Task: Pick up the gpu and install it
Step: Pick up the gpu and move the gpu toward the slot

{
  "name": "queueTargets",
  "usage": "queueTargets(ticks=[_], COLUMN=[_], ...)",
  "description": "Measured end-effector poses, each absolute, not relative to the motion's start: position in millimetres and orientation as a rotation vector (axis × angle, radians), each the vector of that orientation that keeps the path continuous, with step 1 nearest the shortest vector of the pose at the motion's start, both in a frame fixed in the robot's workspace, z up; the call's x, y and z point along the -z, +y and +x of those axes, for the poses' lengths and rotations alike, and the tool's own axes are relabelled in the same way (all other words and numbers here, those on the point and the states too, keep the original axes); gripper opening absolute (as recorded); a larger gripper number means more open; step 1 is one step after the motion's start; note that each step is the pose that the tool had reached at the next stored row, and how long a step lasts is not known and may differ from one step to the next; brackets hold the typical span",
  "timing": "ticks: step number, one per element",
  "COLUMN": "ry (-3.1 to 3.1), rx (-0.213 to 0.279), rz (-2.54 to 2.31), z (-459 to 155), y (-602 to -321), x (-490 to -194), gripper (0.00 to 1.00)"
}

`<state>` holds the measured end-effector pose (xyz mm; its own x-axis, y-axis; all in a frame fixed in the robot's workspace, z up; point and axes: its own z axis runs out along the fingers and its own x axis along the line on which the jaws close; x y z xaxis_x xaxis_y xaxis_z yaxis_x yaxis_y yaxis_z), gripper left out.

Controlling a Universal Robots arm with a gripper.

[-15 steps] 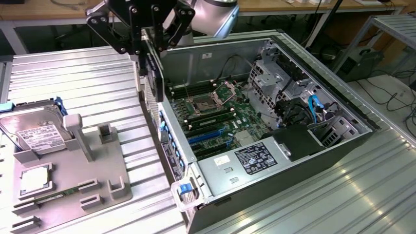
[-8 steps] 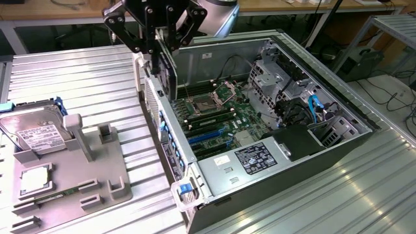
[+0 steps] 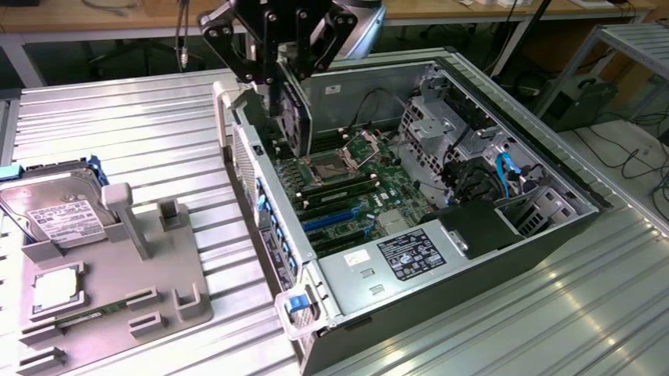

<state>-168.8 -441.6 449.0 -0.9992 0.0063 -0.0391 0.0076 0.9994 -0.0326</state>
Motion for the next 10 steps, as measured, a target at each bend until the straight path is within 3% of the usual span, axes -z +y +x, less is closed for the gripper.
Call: queueTargets(ticks=[10], ry=[3.114], rx=[0.041], rz=[0.005], z=[-121], y=[-442], x=[-447], gripper=[0.28])
